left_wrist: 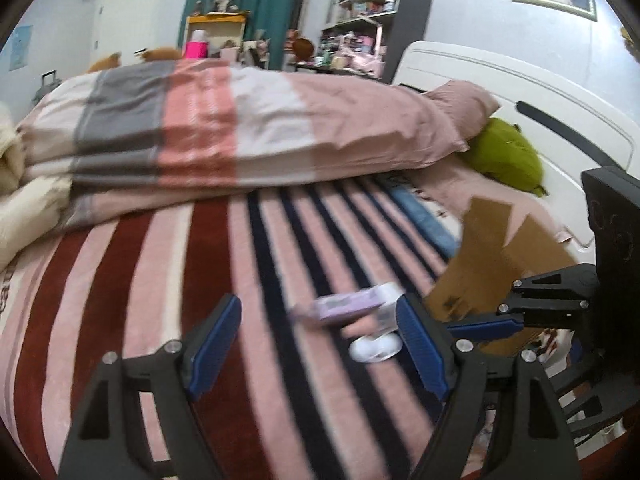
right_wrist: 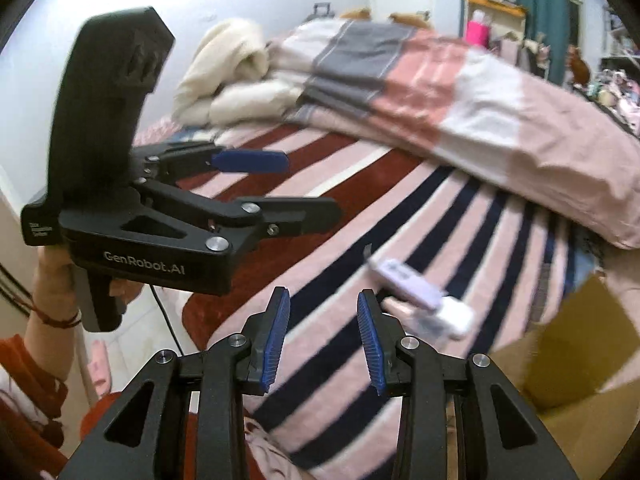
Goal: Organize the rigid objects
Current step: 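Move the right gripper to the white contact-lens case and grasp it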
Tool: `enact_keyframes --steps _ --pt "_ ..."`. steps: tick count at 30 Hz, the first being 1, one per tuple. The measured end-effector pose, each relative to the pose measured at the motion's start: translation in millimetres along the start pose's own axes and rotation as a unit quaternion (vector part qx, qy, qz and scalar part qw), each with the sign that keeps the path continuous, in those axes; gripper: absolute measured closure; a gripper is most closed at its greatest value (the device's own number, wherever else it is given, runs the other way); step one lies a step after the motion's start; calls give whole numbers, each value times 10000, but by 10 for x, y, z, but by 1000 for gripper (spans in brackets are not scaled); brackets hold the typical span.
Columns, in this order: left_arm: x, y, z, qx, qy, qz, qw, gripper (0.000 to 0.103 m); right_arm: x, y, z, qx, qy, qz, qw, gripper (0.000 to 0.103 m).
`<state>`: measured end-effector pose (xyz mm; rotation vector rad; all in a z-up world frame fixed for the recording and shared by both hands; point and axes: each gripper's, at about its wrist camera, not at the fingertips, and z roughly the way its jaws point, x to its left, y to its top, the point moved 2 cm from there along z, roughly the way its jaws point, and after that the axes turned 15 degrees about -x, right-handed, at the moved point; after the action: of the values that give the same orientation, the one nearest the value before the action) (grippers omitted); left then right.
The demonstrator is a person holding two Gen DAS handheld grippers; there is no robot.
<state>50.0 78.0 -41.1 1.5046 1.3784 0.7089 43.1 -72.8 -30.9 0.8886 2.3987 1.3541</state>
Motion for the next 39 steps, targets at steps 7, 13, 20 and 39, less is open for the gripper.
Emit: enact_keyframes --steps 7,13,20,39 --pt "395 -510 127 202 -45 -196 9996 26 -107 -485 714 902 -280 241 9952 61" --pt "554 -725 303 352 -178 -329 9987 26 -516 -803 1042 1229 -1223 379 9841 46" --pt "599 -821 439 419 -290 -442 9977 26 -746 -888 1153 1358 -1497 654 9772 42" --pt "495 -758 346 508 -363 -463 9970 26 -416 -811 1194 1111 -649 303 9912 75"
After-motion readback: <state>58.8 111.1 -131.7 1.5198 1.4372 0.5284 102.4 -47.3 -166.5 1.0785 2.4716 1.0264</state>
